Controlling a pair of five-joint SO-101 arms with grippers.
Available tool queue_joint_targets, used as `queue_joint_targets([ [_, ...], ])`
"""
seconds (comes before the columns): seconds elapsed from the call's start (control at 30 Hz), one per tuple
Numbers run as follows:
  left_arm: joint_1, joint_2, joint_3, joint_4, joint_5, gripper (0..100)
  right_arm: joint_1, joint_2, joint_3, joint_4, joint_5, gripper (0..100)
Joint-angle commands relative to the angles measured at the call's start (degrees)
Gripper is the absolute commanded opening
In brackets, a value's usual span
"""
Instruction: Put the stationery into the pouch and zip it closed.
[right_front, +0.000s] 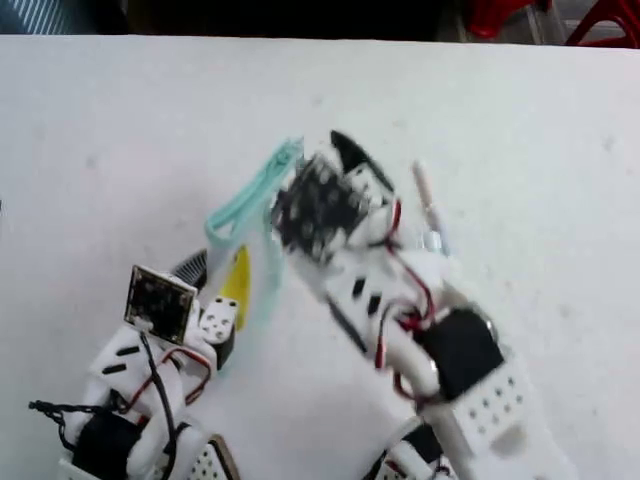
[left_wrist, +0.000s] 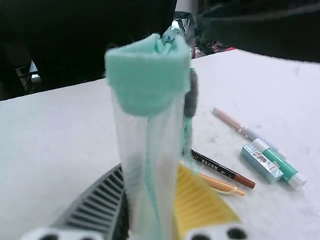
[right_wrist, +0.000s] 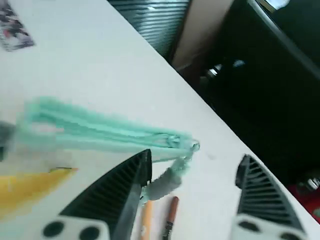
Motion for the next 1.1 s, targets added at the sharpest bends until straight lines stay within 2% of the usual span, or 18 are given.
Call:
queue_joint_targets([
  [0.0,-1.54,-0.13,2.55,-5.36,-0.53,2,-6.64,-6.46,-2.90,6.11,0.53,26.3],
  [0.1,-5.76,-0.13,2.81,-6.68,-0.09,2,-4.79,-8.13,-2.90,7.43,0.53,26.2],
  [0.27,-9.80,-0.13,2.64,-6.86,0.09,2,4.09,-5.49,-2.29,6.20,0.18,26.1],
  [0.37,-12.09,-0.13,2.64,-6.86,3.69,2,6.29,0.40,-0.35,4.62,0.18,22.9],
  [0.5,-17.36,-0.13,2.81,-8.53,7.65,2,6.64,13.67,0.70,1.71,0.44,17.1],
  [0.8,-25.63,-0.13,2.90,-8.62,14.86,2,8.22,46.81,-13.71,0.66,0.00,16.6],
  [0.93,-26.68,-0.13,2.90,-8.79,15.30,2,10.33,60.79,-22.07,1.19,-2.90,16.6],
  [1.07,-26.33,-0.13,2.90,-8.79,15.12,2,10.24,72.22,-32.53,6.64,-4.66,16.6],
])
